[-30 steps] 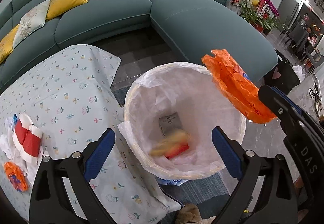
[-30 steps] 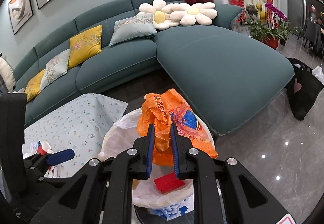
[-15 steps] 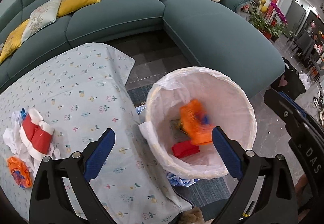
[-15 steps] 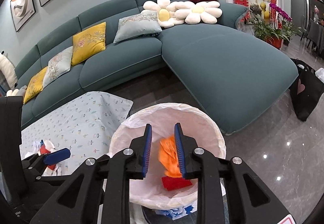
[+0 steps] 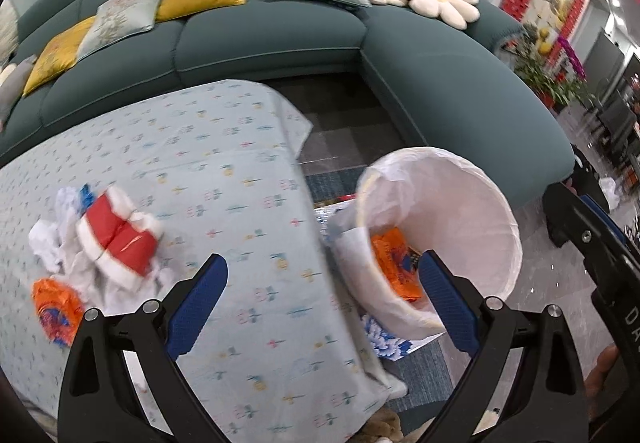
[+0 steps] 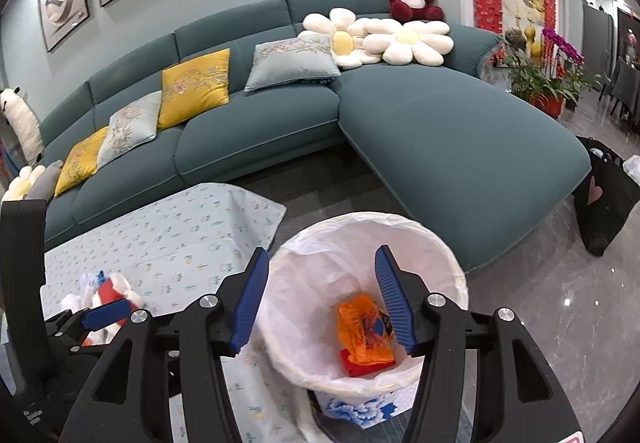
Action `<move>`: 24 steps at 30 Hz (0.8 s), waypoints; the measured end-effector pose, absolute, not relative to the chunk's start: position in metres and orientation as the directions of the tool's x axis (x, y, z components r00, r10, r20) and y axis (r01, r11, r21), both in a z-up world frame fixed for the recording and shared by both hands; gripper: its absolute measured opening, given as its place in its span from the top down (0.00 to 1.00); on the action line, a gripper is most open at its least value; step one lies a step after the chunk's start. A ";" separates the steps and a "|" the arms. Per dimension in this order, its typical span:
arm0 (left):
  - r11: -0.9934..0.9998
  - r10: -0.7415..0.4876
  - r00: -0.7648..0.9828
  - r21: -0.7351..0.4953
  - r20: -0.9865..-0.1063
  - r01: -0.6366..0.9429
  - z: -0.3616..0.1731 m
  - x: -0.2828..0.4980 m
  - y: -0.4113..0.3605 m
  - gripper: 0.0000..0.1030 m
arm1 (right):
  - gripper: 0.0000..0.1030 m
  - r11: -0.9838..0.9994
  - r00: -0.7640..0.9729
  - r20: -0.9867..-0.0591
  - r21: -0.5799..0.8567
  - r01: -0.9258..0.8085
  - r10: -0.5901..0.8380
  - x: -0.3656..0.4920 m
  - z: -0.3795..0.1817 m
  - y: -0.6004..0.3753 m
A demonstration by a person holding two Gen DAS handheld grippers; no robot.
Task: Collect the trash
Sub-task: 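Return both tools over the remaining trash on the table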
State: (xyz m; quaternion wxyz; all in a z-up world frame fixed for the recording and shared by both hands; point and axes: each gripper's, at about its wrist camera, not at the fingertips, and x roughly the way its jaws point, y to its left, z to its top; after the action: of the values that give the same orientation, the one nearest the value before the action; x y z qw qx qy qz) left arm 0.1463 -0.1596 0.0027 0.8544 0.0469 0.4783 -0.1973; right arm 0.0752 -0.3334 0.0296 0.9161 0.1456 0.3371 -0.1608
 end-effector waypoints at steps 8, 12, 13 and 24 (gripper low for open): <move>0.959 -0.226 0.496 -0.101 -0.839 0.265 0.003 0.144 -0.085 0.10 | 0.41 0.943 0.727 -0.674 0.139 0.302 -0.134 0.081 0.036 -0.272; 0.974 -0.187 0.510 -0.092 -0.840 0.206 0.000 0.144 -0.040 0.09 | 0.37 0.954 0.725 -0.682 0.144 0.264 -0.098 0.083 0.036 -0.240; 0.979 -0.173 0.514 -0.088 -0.840 0.185 -0.001 0.144 -0.027 0.09 | 0.37 0.957 0.723 -0.685 0.138 0.254 -0.093 0.083 0.036 -0.231; 0.998 -0.058 0.526 -0.049 -0.848 0.030 -0.021 0.137 0.089 0.09 | 0.37 0.985 0.675 -0.737 0.101 0.140 -0.020 0.094 0.016 -0.144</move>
State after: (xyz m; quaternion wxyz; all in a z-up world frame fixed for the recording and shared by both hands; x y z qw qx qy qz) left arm 0.1373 0.0892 -0.0212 0.8734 -0.0140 0.4861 -0.0251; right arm 0.0938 -0.1436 0.0156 0.9122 0.0747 0.4005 -0.0439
